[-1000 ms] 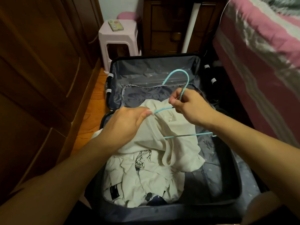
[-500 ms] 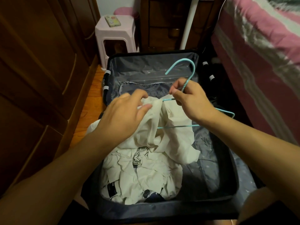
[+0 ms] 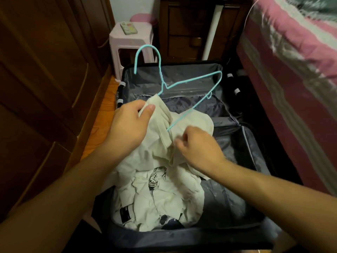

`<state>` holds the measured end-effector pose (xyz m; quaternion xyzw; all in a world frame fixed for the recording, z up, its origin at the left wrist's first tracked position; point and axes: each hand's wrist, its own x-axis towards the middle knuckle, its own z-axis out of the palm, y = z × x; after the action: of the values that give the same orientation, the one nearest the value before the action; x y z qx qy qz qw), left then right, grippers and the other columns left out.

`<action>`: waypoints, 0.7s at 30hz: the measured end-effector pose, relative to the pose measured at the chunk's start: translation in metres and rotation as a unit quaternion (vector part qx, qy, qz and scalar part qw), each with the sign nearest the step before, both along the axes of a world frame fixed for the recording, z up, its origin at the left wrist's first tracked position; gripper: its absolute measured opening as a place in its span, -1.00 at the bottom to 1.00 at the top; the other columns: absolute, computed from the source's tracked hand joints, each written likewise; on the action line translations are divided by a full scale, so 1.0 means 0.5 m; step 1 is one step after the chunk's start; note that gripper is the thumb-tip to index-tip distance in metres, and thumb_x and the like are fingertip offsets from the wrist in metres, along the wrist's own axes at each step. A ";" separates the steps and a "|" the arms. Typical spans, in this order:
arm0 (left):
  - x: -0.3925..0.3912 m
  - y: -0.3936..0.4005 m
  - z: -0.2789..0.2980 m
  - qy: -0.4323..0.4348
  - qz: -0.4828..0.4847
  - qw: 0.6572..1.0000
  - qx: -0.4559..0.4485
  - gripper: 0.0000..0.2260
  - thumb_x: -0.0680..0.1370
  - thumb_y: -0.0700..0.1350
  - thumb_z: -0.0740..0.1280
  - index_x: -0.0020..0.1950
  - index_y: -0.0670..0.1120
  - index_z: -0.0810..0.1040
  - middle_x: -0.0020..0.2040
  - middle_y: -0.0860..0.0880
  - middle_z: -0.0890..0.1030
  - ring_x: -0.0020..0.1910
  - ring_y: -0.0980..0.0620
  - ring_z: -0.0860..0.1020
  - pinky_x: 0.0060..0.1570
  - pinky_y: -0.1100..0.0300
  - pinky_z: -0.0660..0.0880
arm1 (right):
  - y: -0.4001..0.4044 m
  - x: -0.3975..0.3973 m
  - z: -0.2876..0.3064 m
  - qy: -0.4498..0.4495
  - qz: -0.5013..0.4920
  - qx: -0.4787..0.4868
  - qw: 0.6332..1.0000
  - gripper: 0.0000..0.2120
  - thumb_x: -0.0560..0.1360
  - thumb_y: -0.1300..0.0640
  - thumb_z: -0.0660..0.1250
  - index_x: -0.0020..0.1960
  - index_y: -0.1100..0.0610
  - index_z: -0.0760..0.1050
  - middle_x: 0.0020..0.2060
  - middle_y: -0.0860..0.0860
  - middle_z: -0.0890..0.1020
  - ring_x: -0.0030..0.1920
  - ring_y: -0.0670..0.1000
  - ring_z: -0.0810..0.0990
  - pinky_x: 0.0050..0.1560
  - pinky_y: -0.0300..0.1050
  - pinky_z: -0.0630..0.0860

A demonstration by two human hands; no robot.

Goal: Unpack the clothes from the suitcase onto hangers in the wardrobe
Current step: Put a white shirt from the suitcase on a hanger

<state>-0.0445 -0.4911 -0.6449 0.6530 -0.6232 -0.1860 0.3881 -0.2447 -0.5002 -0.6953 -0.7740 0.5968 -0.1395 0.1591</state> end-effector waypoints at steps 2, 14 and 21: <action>-0.006 0.004 0.008 0.044 -0.009 0.999 -0.003 -0.60 0.64 0.11 0.24 -0.06 -0.23 0.58 -0.18 -0.24 0.61 -0.16 -0.25 0.58 -0.17 -0.25 0.51 | 0.002 0.003 -0.033 -0.010 -0.042 0.071 0.997 -0.59 0.50 -0.26 0.27 0.03 0.09 0.38 -0.01 0.05 0.53 -0.01 0.15 0.52 -0.14 -0.03 0.36; 0.064 0.019 0.038 0.047 0.005 0.999 -0.027 -0.80 0.62 0.10 0.35 0.02 -0.01 0.65 -0.12 0.04 0.67 -0.08 0.03 0.63 -0.05 -0.13 0.57 | -0.103 -0.034 -0.027 -0.087 -0.006 0.022 0.996 -0.83 0.55 0.20 0.28 -0.22 0.06 0.49 -0.27 0.02 0.53 -0.13 0.10 0.54 -0.21 -0.09 0.29; 0.116 0.003 0.029 0.072 -0.043 0.996 -0.004 -0.81 0.66 0.01 0.30 0.22 0.08 0.65 0.06 0.19 0.68 0.08 0.26 0.60 0.03 0.26 0.54 | -0.130 -0.107 0.019 -0.327 -0.096 0.235 0.910 -0.94 0.49 0.15 0.49 -0.12 0.14 0.72 -0.24 0.05 0.72 -0.23 0.00 0.64 -0.16 -0.11 0.57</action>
<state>0.0137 -0.4896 -0.6304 0.6090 -0.6217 -0.2463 0.4265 -0.2983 -0.5654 -0.6860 -0.5640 0.5985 -0.2557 0.5083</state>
